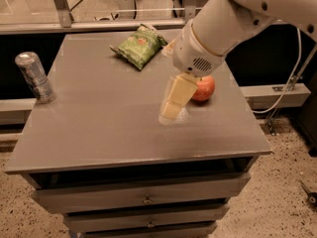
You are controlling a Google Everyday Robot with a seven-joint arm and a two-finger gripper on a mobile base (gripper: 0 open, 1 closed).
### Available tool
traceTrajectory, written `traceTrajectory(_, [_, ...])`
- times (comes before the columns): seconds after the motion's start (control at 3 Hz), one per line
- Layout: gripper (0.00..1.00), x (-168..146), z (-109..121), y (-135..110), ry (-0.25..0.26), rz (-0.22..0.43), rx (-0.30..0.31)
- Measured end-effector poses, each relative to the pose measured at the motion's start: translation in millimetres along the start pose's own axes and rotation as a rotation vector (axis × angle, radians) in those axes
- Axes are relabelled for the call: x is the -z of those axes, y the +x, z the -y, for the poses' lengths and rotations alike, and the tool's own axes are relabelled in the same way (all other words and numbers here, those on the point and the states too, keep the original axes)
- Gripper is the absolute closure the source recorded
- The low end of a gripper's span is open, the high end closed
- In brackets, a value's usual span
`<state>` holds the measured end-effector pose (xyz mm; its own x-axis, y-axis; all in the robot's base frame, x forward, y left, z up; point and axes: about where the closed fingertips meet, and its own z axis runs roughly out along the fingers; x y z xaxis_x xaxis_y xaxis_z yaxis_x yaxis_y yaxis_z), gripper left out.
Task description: Knock redbull can over
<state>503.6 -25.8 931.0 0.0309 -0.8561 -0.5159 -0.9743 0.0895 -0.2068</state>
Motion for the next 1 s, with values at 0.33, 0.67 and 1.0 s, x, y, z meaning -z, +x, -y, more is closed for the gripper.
traceTrajectory(0.33, [0.0,0.0,0.0,0.0,0.0,0.0,0.0])
traceTrajectory(0.67, [0.0,-51.6,10.5,-43.0,-0.02,0.113,0.019])
traceTrajectory(1.0, [0.0,-104.1,25.6,-92.5,-0.02,0.231,0.04])
